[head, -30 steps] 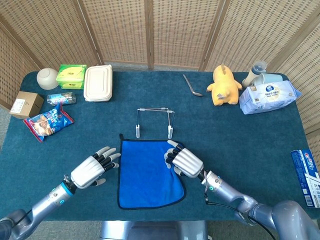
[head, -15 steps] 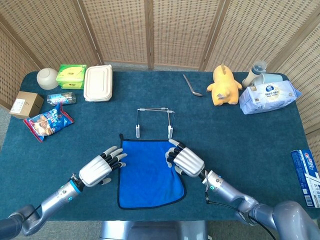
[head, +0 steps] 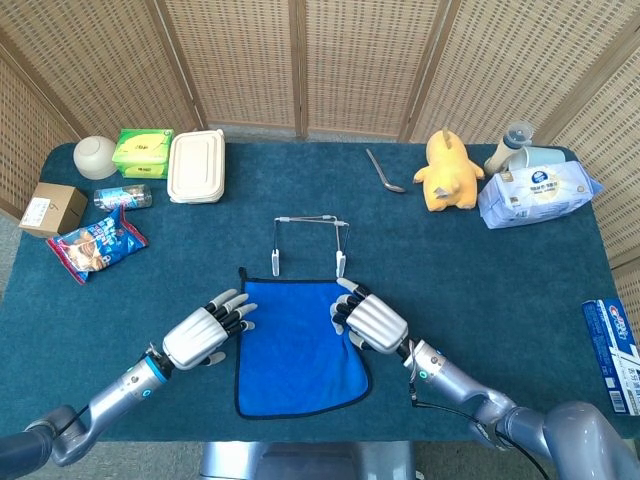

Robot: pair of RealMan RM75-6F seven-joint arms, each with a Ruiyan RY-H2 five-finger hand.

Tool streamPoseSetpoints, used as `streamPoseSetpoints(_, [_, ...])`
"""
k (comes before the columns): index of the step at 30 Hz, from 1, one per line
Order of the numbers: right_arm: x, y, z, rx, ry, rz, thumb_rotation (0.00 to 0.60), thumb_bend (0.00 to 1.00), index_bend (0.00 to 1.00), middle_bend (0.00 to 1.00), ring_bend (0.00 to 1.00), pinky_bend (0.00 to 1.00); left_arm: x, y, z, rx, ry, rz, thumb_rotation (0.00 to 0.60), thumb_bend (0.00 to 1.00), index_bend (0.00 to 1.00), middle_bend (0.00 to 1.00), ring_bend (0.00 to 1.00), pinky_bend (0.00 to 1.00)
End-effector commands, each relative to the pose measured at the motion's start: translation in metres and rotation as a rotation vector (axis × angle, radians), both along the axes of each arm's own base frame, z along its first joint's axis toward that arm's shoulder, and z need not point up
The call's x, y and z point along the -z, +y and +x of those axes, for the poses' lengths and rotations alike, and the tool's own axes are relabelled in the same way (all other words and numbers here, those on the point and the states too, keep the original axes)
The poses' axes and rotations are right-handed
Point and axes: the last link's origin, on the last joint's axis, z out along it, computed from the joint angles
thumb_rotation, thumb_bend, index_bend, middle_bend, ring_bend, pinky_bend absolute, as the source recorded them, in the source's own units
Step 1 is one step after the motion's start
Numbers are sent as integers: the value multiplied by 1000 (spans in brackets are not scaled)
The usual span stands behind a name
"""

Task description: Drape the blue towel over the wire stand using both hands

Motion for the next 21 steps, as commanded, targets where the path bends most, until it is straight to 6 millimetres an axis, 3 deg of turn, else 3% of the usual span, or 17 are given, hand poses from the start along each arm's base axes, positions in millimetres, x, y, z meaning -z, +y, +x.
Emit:
streamPoseSetpoints(1, [0, -1, 0, 3, -1, -2, 600, 455, 723, 399, 318, 121, 3, 2, 2, 1, 1, -3, 600, 274, 274, 132, 47, 89])
streamPoseSetpoints(21, [-3, -4, -6, 24, -3, -12, 600, 455, 723, 401, 323, 122, 19, 14, 13, -1, 2, -28, 600, 274, 277, 133, 47, 89])
